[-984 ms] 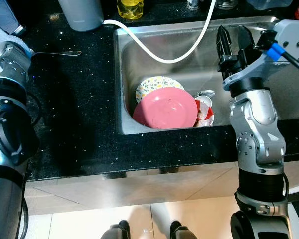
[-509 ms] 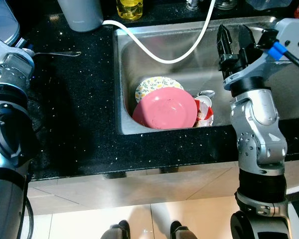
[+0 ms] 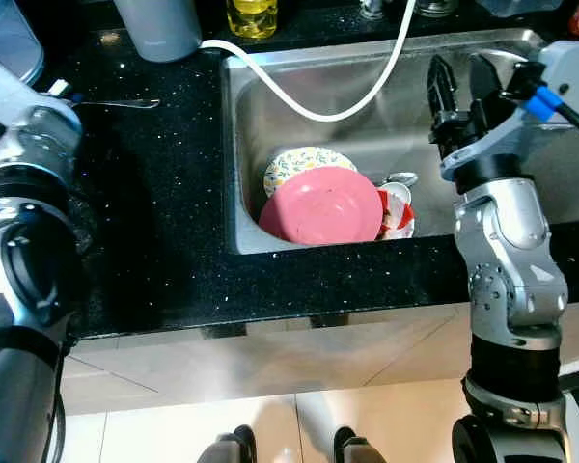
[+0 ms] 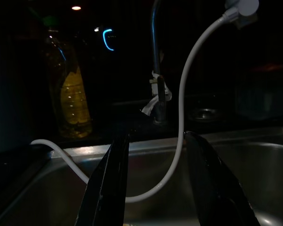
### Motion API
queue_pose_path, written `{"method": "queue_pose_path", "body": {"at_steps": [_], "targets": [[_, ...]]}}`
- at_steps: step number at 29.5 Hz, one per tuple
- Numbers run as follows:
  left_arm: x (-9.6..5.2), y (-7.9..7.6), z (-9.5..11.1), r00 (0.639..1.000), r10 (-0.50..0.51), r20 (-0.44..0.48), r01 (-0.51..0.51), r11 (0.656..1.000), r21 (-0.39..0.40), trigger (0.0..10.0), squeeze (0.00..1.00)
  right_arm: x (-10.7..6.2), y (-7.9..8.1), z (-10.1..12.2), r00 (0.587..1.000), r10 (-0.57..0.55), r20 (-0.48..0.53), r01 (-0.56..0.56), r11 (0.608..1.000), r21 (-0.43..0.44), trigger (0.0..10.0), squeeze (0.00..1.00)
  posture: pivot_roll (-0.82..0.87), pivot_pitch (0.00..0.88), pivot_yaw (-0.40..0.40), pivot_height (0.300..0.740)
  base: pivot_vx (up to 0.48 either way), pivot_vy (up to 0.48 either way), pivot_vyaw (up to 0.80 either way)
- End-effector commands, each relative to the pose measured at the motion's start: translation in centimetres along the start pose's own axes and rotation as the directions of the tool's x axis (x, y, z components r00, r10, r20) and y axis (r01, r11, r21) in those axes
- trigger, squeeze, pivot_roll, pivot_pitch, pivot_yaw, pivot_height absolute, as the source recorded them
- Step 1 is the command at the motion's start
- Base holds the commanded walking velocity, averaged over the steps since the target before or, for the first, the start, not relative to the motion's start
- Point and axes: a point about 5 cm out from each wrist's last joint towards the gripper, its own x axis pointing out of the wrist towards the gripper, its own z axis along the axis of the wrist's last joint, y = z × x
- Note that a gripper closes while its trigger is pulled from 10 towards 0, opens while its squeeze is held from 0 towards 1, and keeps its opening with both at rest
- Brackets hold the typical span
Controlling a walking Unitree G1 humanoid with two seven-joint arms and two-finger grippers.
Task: Kitchen organization
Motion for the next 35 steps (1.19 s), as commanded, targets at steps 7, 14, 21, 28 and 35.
{"method": "queue_pose_path", "body": {"at_steps": [7,14,21,28,35], "targets": [[-1.6,-5.1,3.6,0.87,-0.397,0.292,0.278,0.884,0.375,10.0,0.0,-0.3,0.1,0.2,1.0,-0.001,0.017,0.001,1.0,0.012,10.0,0.0,-0.11,0.374,0.112,0.74,0.0,0.0,0.0],[-3.3,-7.7,3.3,0.737,-0.614,0.283,0.408,0.737,0.538,10.0,0.0,-0.3,0.4,0.1,1.0,0.012,0.021,-0.012,1.0,0.019,10.0,0.0,-0.09,0.329,0.112,0.74,0.0,0.0,0.0],[-4.6,-7.3,1.9,0.681,-0.691,0.244,0.466,0.665,0.584,10.0,0.0,-0.6,0.5,-0.1,1.0,0.013,0.023,-0.014,1.0,0.021,10.0,0.0,-0.09,0.289,0.113,0.74,0.0,0.0,0.0],[-9.2,-7.6,1.9,0.575,-0.796,0.188,0.554,0.548,0.627,10.0,0.0,-1.5,-0.1,-0.7,1.0,-0.004,0.003,0.004,1.0,0.01,10.0,0.0,-0.06,0.233,0.12,0.74,0.0,0.0,0.0],[-11.1,-7.9,2.0,0.544,-0.823,0.164,0.577,0.509,0.638,10.0,0.0,-1.6,-0.4,-0.9,1.0,-0.015,0.009,0.015,1.0,0.0,10.0,0.0,-0.05,0.21,0.124,0.74,0.0,0.0,0.0]]}}
